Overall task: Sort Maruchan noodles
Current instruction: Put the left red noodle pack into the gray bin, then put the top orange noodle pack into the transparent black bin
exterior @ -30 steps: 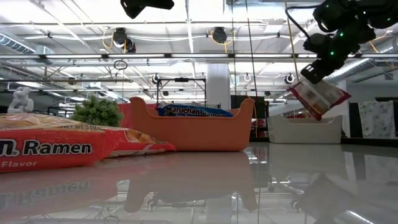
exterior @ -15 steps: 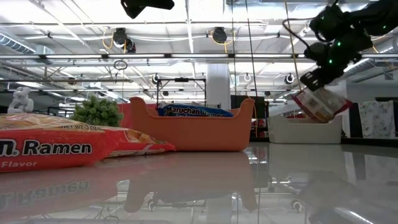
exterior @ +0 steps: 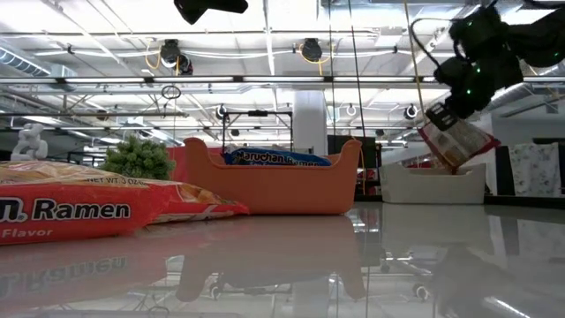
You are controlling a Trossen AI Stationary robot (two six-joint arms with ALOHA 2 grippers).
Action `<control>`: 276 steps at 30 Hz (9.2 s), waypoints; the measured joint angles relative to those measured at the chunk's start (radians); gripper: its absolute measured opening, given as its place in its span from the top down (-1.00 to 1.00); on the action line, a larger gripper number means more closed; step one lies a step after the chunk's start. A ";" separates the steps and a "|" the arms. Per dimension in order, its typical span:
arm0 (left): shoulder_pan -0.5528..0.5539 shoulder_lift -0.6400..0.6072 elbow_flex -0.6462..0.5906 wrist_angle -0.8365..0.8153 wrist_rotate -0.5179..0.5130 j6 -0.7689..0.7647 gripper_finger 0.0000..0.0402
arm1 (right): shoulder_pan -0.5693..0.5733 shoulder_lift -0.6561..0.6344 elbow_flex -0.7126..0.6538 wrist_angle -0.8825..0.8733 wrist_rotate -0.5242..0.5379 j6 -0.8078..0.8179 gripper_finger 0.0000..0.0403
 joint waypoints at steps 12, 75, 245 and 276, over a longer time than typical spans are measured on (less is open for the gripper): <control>0.002 0.000 0.000 0.001 0.000 0.000 0.43 | 0.016 0.071 -0.054 0.193 -0.007 -0.090 1.00; -0.033 0.000 0.000 0.000 0.002 -0.033 0.43 | 0.174 0.066 -0.115 0.077 -0.289 0.181 0.63; -0.235 0.217 -0.001 -0.627 0.018 -1.228 0.18 | 0.992 0.124 0.032 0.287 -0.976 0.800 0.63; -0.138 0.362 -0.052 -0.692 0.024 -0.964 -0.03 | 0.991 0.124 0.032 0.292 -0.905 0.722 0.63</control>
